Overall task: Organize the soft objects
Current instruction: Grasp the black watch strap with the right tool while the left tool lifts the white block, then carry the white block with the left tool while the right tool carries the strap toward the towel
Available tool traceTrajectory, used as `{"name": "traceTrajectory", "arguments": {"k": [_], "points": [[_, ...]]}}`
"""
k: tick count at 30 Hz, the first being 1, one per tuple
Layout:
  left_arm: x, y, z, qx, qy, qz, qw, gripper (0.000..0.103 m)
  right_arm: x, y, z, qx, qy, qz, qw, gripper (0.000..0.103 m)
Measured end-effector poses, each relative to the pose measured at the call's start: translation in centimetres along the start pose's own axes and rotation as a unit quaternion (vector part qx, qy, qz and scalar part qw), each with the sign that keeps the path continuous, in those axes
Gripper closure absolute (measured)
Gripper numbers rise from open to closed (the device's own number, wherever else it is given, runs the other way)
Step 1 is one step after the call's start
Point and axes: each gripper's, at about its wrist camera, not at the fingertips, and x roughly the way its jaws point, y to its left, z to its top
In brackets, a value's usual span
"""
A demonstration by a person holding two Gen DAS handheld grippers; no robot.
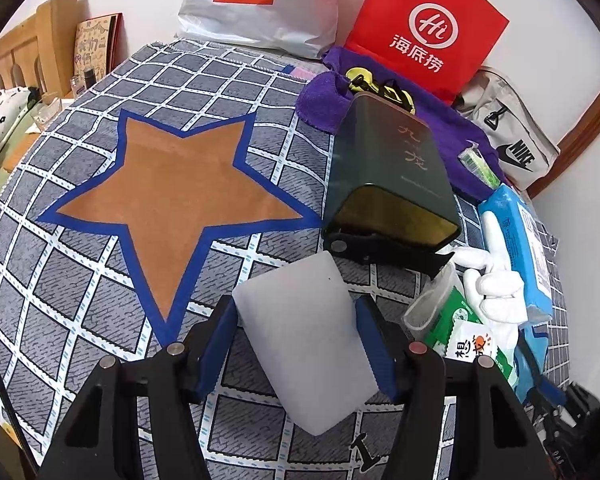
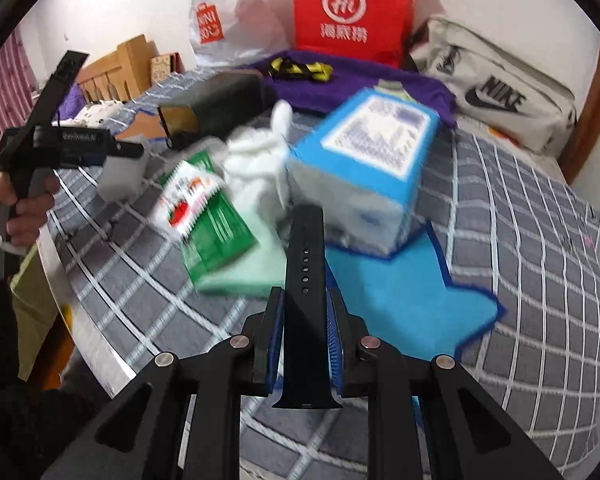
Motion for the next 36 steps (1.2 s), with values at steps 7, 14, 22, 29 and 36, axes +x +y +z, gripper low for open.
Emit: {"name": "traceTrajectory", "arguments": {"k": [7, 14, 22, 29, 36], "points": [[0.3, -0.1, -0.1, -0.019, 0.026, -0.020, 0.9993, 0.023, 2.3, -0.7, -0.6, 0.027, 0.017, -0.004, 0.999, 0.082], [1.3, -2.9, -0.9, 0.035, 0.034, 0.031, 0.9983, 0.021, 2.7, 0.1, -0.1, 0.021, -0.004, -0.003, 1.000, 0.064], [1.1, -3.7, -1.0, 0.055, 0.012, 0.049, 0.9972, 0.052, 2.8, -0.5, 0.1, 0.031, -0.023, -0.017, 0.999, 0.082], [0.2, -2.7, -0.5, 0.033, 0.009, 0.008, 0.9994, 0.054, 2.2, -1.3, 0.1, 0.049, -0.022, 0.000, 0.999, 0.083], [-1.2, -3.4, -0.4, 0.042, -0.008, 0.002, 0.9991, 0.055, 0.2, -1.4, 0.6, 0.056, -0.042, 0.013, 0.997, 0.083]]}}
